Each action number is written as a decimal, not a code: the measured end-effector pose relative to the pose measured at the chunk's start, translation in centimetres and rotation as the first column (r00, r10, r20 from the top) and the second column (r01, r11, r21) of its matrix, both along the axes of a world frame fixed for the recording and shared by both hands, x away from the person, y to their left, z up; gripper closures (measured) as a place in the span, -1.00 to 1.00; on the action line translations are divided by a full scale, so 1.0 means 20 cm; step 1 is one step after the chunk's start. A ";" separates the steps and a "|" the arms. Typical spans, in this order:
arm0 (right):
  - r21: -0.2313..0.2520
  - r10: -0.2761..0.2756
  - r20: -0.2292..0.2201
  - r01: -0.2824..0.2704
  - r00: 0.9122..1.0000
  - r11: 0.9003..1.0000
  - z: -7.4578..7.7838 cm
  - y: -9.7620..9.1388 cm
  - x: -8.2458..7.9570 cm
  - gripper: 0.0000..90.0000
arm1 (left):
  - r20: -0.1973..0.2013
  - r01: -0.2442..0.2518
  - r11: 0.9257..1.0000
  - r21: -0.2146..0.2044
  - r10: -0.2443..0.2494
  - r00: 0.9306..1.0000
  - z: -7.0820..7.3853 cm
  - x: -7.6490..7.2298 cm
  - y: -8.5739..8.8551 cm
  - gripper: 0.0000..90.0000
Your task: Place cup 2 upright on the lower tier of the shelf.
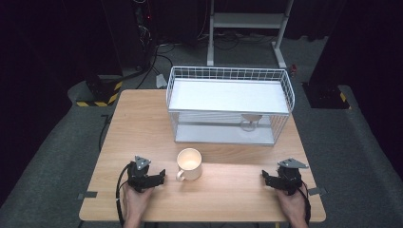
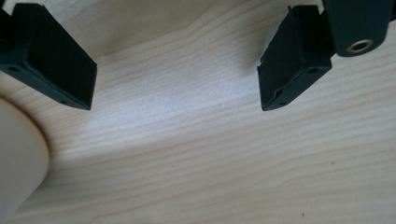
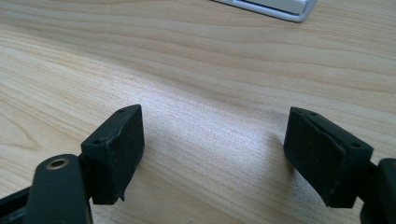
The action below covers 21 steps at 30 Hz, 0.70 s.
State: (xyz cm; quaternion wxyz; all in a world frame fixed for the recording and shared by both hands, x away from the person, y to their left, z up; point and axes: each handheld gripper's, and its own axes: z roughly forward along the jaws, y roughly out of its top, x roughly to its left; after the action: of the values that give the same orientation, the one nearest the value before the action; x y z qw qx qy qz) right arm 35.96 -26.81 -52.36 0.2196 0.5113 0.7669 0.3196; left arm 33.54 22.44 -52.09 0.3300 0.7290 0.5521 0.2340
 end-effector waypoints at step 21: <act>0.000 -0.001 0.000 0.001 1.000 1.000 0.00 0.00 0.00 -0.55 | 0.036 0.104 0.994 -0.038 -0.103 0.994 0.09 -0.11 -0.07 -0.71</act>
State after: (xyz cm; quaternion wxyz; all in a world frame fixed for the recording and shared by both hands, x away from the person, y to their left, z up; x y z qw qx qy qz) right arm 35.96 -26.81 -52.37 0.2196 0.5118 0.7667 0.3195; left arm 31.28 20.97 -50.31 0.3657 0.7457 0.5125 0.2178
